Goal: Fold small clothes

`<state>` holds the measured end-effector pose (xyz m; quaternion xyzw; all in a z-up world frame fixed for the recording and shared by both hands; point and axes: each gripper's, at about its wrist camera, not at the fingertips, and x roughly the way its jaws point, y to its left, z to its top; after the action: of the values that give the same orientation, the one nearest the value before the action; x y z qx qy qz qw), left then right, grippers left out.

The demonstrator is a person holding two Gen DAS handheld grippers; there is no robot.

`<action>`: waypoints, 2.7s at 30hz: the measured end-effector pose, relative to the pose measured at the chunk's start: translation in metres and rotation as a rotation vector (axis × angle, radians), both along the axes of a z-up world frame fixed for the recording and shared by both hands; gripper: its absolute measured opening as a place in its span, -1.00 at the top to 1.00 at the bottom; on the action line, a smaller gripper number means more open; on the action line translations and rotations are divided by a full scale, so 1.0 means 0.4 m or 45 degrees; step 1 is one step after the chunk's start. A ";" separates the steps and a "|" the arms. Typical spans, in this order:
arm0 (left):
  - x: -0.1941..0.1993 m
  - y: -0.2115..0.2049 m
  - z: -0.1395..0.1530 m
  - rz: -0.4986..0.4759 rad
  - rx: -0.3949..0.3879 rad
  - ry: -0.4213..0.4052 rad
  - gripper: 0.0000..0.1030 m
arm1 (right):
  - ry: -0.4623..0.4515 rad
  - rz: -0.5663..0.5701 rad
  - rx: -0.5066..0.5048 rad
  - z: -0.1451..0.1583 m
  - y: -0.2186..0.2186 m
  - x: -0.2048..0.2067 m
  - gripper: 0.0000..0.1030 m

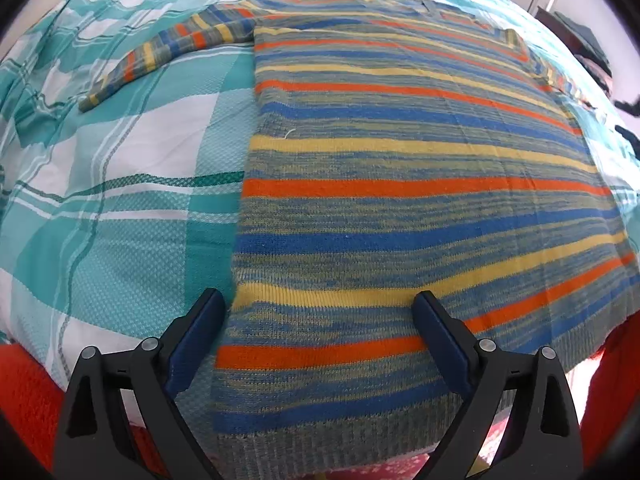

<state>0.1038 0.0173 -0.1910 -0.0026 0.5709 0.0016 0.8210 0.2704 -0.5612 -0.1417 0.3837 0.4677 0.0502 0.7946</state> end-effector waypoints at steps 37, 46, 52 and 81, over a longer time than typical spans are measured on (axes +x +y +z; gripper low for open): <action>0.072 -0.004 0.194 0.035 -0.134 -0.166 -0.94 | -0.157 0.224 -0.503 0.073 0.169 0.177 -0.15; 0.511 0.023 0.170 0.084 -0.172 -0.163 -0.93 | -0.093 0.206 -0.405 -0.140 0.076 0.153 -0.13; 0.819 0.033 -0.030 0.181 -0.005 -0.031 -0.72 | -0.148 0.239 -0.490 -0.153 0.095 0.137 -0.14; 0.124 -0.057 -0.018 0.044 -0.028 -0.080 -0.93 | -0.259 0.490 -0.602 0.058 0.322 -0.038 -0.41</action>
<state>0.1535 -0.0055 -0.1983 -0.0215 0.5445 0.0092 0.8384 0.2554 -0.4324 -0.1184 0.0862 0.4486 0.1275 0.8804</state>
